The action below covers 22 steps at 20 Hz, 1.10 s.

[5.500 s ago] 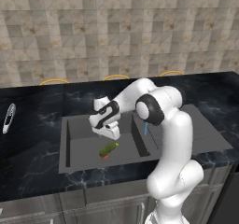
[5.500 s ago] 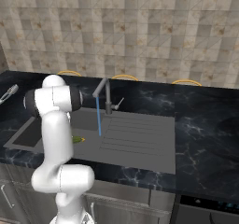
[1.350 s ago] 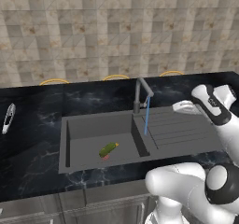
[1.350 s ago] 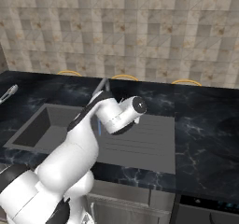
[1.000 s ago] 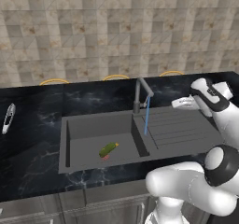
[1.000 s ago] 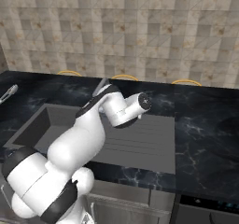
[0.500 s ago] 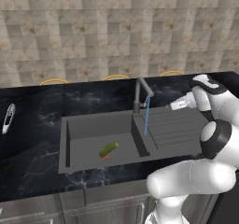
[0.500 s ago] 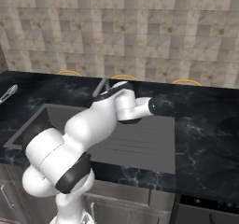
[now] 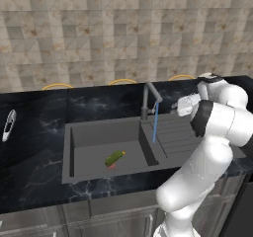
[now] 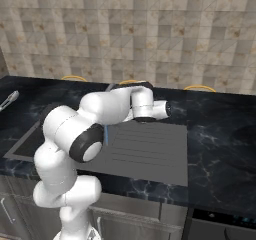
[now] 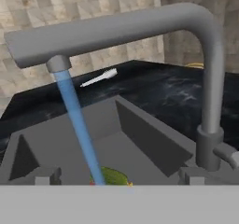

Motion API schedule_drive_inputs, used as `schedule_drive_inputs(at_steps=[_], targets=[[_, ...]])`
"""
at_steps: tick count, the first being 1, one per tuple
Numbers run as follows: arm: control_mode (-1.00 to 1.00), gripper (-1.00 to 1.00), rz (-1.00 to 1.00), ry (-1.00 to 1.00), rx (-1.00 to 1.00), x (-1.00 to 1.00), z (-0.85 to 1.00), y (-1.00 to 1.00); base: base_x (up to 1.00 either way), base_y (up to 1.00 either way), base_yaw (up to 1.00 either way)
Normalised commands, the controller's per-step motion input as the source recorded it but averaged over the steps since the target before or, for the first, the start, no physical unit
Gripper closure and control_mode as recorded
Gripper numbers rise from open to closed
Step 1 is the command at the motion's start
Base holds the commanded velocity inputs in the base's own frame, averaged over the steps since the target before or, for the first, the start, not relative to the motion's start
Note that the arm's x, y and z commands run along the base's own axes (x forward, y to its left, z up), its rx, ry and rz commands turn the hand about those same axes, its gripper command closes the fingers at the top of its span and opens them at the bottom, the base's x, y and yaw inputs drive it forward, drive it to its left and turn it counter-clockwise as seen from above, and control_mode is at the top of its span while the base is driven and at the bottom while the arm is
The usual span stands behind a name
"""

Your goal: Turn on the sink faucet. Then move the cucumber from the counter to the sink. Turn off the sink. Move the vegetable from the sink to the pot next to the stove. Finally move the pot to the front center burner.

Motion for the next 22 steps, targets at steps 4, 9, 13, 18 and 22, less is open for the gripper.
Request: schedule_drive_inputs(at_steps=[4,9,13,18,22], targets=[[-1.0,-1.0,0.16,0.0,0.0,0.49,-0.05,0.0,0.0,0.0,0.0],[-1.0,-1.0,0.09,0.0,0.0,0.43,-0.2,0.0,0.0,0.0,0.0],[-1.0,-1.0,0.06,0.0,0.0,0.34,-0.25,0.0,0.0,0.0,0.0],[-1.0,-1.0,0.01,0.0,0.0,0.32,-0.19,0.05,0.0,0.0,0.0],[-1.0,-1.0,0.0,0.0,0.0,0.32,-0.13,0.14,0.0,0.0,0.0]])
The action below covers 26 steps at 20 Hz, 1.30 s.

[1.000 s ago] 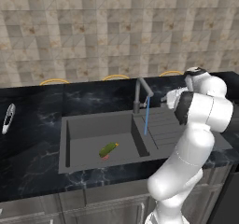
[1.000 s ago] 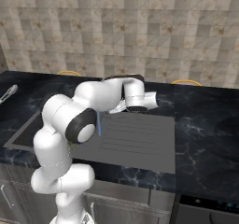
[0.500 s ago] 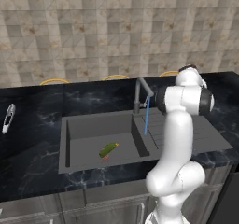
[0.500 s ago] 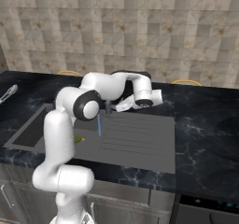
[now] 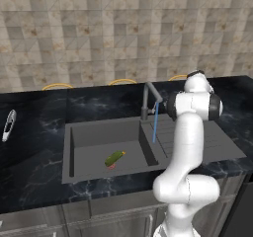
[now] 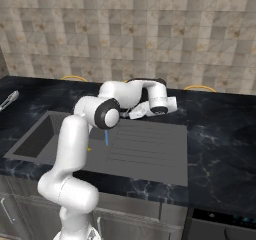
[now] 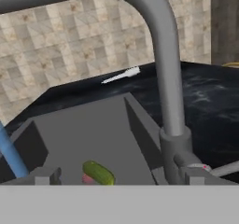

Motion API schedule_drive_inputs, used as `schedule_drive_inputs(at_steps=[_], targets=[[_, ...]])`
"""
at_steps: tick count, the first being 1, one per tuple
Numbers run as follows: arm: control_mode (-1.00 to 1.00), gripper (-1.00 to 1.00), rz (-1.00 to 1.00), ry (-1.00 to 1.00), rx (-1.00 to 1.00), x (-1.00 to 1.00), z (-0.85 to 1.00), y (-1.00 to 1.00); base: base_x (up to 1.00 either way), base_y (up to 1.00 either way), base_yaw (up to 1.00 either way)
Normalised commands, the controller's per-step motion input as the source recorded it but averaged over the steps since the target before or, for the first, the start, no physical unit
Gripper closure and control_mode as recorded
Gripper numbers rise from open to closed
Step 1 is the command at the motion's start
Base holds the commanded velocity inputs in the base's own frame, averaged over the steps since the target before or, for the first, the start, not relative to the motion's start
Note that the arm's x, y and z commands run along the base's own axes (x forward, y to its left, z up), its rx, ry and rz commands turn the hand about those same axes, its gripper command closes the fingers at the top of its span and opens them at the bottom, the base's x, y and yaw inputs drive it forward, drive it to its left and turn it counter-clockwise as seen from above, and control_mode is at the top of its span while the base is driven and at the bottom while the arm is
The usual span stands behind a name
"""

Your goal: Turn on the sink faucet. Then move the cucumber from the counter to the sink. Turn off the sink. Move the vegetable from the sink to the pot next to the stove. Finally move the pot to the front center burner.

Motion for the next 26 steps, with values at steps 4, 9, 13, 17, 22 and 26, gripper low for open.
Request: schedule_drive_inputs(at_steps=[4,9,13,17,22,26], targets=[[-1.0,-1.0,0.0,0.0,0.0,0.28,-0.13,0.09,0.0,0.0,0.0],[-1.0,-1.0,-0.03,-0.01,0.0,0.12,-0.16,0.04,0.0,0.0,0.0],[-1.0,-1.0,-0.04,0.0,0.0,0.08,-0.12,0.02,0.0,0.0,0.0],[-1.0,-1.0,-0.05,0.0,0.0,0.12,-0.06,0.0,0.0,0.0,0.0],[-1.0,-1.0,-0.05,0.0,0.0,0.16,-0.06,0.0,0.0,0.0,0.0],[-1.0,-1.0,-0.04,0.0,-0.01,0.13,-0.04,0.0,0.0,0.0,0.0]])
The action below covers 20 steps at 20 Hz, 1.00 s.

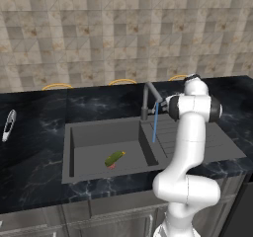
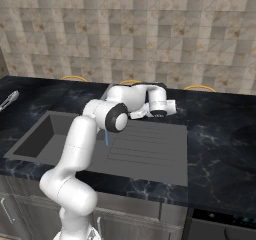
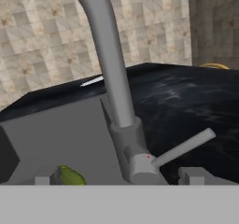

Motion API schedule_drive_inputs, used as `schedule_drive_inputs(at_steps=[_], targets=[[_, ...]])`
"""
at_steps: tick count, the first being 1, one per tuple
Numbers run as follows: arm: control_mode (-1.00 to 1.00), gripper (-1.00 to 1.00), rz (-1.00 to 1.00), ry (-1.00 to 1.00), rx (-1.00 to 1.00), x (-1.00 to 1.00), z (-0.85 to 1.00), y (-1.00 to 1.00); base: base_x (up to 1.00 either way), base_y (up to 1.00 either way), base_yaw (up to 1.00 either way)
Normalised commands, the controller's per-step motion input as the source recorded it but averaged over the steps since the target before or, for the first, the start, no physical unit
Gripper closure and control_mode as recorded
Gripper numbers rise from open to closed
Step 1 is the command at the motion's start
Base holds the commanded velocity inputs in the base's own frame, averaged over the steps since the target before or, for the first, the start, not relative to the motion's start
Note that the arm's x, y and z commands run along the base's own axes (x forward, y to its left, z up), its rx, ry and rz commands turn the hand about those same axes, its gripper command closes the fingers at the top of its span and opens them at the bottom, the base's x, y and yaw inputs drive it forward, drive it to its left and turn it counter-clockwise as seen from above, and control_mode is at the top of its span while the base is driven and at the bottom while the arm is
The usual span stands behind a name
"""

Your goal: Turn on the sink faucet. Then move the cucumber from the counter to the sink. Turn off the sink. Move the vegetable from the sink to the pot next to the stove. Finally move the pot to the front center burner.

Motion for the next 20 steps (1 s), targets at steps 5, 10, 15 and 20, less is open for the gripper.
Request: schedule_drive_inputs(at_steps=[5,10,15,20], targets=[[-1.0,-1.0,-0.02,0.0,-0.01,0.14,0.0,0.03,0.0,0.0,0.0],[-1.0,-1.0,0.0,0.0,0.0,0.06,0.0,0.1,0.0,0.0,0.0],[-1.0,-1.0,0.0,0.0,-0.01,0.0,0.0,0.21,0.0,0.0,0.0],[-1.0,-1.0,0.0,0.0,-0.01,0.0,0.0,0.22,0.0,0.0,0.0]])
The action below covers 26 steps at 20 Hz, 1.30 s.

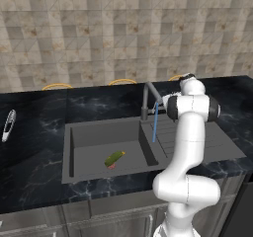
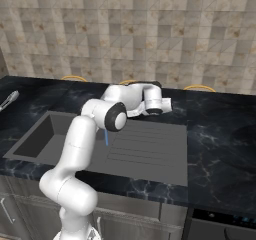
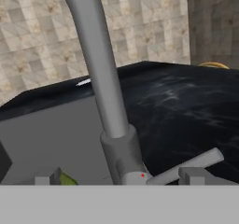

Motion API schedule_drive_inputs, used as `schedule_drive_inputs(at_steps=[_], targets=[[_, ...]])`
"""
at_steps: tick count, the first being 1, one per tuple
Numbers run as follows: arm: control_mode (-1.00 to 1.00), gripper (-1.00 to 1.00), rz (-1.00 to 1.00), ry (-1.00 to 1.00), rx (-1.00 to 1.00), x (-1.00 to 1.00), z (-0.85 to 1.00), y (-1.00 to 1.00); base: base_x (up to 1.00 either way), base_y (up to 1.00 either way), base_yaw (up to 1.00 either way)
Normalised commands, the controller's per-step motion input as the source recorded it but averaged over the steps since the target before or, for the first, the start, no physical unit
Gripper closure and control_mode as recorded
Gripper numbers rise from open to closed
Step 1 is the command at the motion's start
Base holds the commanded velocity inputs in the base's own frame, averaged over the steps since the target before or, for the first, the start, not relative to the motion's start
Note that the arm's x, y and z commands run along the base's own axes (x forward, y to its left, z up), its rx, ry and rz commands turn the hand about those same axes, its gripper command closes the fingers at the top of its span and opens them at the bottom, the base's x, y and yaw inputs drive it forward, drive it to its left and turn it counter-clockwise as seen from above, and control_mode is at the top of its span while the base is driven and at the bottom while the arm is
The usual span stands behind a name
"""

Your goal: Turn on the sink faucet. Then move the cucumber from the counter to the sink. Turn off the sink. Move the vegetable from the sink to the pot next to the stove. Finally move the pot to the front center burner.

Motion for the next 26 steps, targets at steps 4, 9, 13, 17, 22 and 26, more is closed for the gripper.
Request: schedule_drive_inputs(at_steps=[4,9,13,17,22,26], targets=[[-1.0,-1.0,0.0,0.0,-0.01,0.0,0.0,0.24,0.0,0.0,0.0],[-1.0,-1.0,0.0,-0.01,-0.01,0.0,0.0,0.28,0.0,0.0,0.0],[-1.0,-1.0,0.01,-0.02,-0.03,0.0,0.04,0.35,0.0,0.0,0.0],[-1.0,-1.0,0.07,-0.03,-0.05,0.0,0.1,0.39,0.0,0.0,0.0],[-1.0,-1.0,0.1,-0.05,-0.06,0.0,0.18,0.43,0.0,0.0,0.0],[-1.0,-1.0,0.12,-0.03,-0.05,0.0,0.17,0.46,0.0,0.0,0.0]])
